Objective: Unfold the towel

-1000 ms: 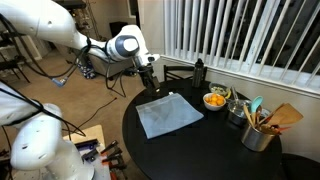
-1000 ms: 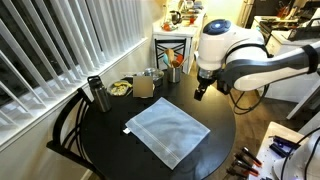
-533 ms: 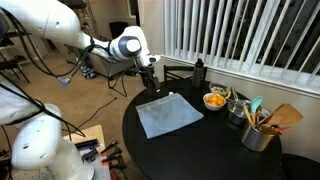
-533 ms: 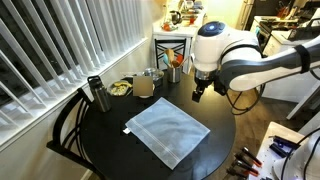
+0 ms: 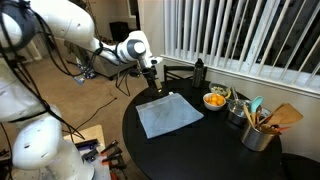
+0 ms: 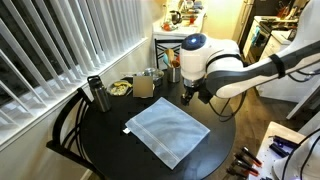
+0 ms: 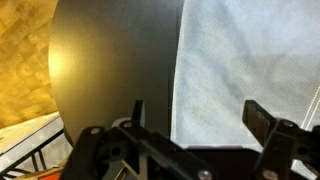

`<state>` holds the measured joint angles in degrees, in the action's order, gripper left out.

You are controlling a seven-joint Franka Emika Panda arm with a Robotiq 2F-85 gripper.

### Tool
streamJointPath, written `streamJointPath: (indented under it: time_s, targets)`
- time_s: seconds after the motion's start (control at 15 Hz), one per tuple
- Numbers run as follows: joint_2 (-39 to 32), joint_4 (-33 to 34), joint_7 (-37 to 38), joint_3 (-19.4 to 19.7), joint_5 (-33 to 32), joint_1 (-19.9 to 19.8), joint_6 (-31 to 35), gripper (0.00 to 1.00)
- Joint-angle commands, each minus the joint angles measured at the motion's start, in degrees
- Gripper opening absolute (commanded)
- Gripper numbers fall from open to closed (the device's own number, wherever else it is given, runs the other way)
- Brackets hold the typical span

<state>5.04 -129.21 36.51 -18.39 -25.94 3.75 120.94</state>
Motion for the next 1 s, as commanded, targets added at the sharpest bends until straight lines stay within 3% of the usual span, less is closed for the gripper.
streamJointPath:
  time_s: [0.0, 0.33, 0.6, 0.93]
  targets:
    - [-11.9, 9.9, 15.1, 0.3, -5.9, 4.3, -2.7, 1.00]
    - [-24.2, 23.7, 23.7, 3.8, -7.2, 13.6, -8.7, 1.00]
    - [-32.8, 33.6, 20.1, 6.1, -3.8, 18.1, -10.3, 1.00]
    - [-43.5, 44.7, 16.8, 9.6, -4.5, 23.3, -13.6, 1.00]
